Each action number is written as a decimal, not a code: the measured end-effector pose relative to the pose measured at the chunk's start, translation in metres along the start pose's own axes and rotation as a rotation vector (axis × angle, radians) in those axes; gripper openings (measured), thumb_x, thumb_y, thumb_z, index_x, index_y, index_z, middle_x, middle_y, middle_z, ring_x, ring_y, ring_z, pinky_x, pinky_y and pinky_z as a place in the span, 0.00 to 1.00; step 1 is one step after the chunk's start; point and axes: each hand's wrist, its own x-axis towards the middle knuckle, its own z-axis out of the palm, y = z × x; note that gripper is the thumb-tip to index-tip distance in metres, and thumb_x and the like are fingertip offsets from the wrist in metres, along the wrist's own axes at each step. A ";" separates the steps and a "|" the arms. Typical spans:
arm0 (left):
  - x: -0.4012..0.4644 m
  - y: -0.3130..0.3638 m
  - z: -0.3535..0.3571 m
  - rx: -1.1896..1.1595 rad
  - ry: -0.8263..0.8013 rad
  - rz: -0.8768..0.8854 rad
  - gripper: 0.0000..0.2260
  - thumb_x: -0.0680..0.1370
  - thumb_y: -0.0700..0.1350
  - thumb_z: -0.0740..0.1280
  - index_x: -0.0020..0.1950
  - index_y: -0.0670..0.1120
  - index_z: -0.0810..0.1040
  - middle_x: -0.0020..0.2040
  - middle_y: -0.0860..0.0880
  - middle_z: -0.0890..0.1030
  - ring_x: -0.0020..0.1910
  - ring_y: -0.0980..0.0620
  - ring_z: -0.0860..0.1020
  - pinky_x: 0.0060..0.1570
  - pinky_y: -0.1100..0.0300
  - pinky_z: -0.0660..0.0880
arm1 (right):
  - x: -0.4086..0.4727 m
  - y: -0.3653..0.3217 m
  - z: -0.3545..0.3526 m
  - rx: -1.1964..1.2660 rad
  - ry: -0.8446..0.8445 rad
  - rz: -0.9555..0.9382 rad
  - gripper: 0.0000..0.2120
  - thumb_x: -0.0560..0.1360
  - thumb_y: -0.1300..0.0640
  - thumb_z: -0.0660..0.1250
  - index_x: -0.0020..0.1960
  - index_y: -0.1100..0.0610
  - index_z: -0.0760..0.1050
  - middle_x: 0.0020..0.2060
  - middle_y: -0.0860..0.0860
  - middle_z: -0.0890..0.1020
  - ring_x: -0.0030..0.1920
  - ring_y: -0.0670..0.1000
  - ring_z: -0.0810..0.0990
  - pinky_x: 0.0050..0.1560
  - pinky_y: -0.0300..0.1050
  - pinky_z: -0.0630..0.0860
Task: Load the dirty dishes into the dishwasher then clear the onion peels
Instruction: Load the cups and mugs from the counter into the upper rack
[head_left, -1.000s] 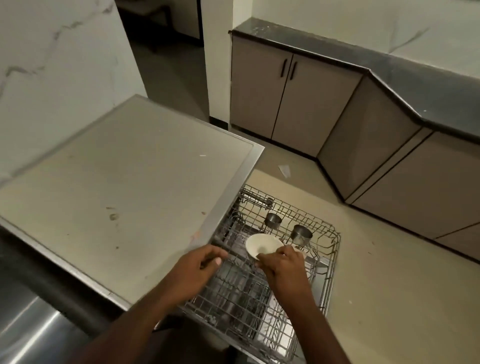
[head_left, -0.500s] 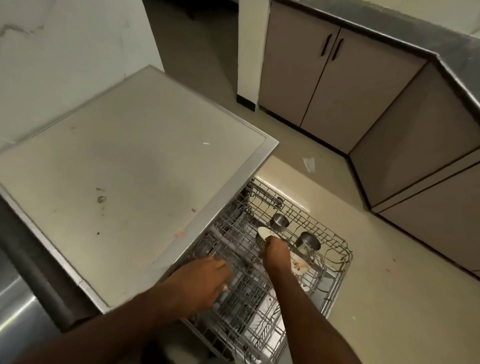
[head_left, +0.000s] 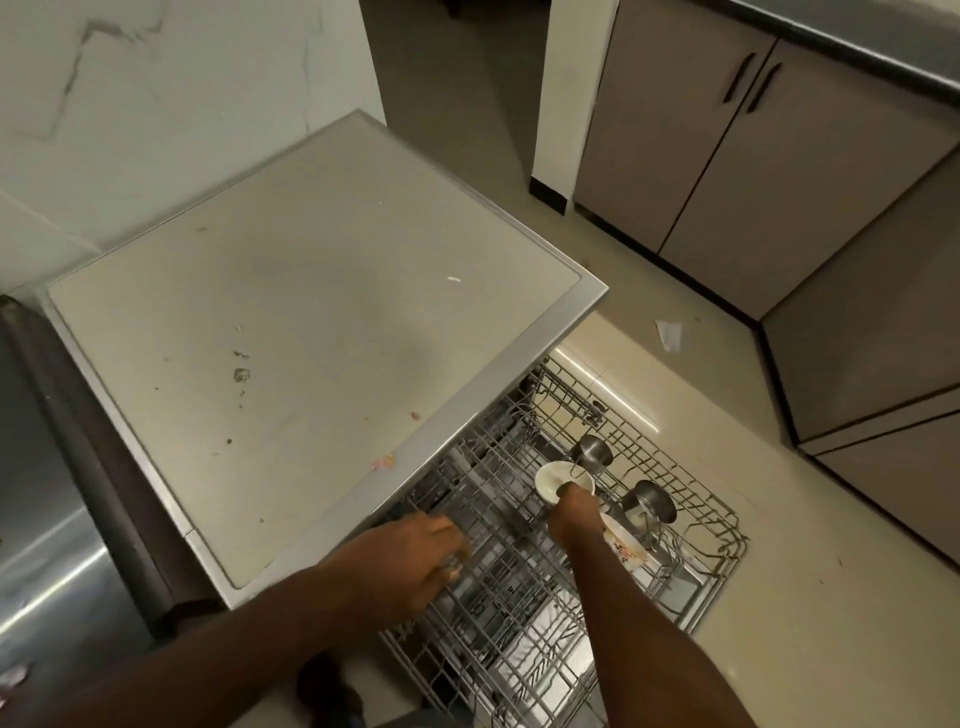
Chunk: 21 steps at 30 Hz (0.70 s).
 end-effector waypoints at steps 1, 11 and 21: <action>-0.001 0.000 0.000 -0.004 -0.008 0.001 0.15 0.85 0.54 0.58 0.71 0.55 0.71 0.67 0.56 0.73 0.64 0.59 0.70 0.64 0.59 0.70 | -0.001 0.000 0.000 0.003 -0.002 0.001 0.23 0.79 0.65 0.68 0.73 0.62 0.72 0.67 0.60 0.79 0.66 0.59 0.78 0.63 0.48 0.77; -0.016 -0.008 0.002 0.001 0.025 0.018 0.15 0.84 0.56 0.57 0.68 0.55 0.73 0.63 0.57 0.75 0.62 0.59 0.72 0.64 0.56 0.72 | -0.031 -0.010 -0.010 0.040 0.046 -0.021 0.26 0.76 0.63 0.71 0.73 0.56 0.73 0.65 0.58 0.81 0.62 0.59 0.81 0.62 0.53 0.80; -0.045 -0.023 -0.003 -0.047 0.179 0.074 0.11 0.85 0.53 0.60 0.67 0.56 0.73 0.61 0.59 0.74 0.59 0.61 0.71 0.60 0.61 0.72 | -0.099 -0.047 -0.012 -0.060 0.188 -0.171 0.27 0.78 0.67 0.67 0.76 0.56 0.71 0.72 0.57 0.75 0.69 0.60 0.77 0.69 0.58 0.76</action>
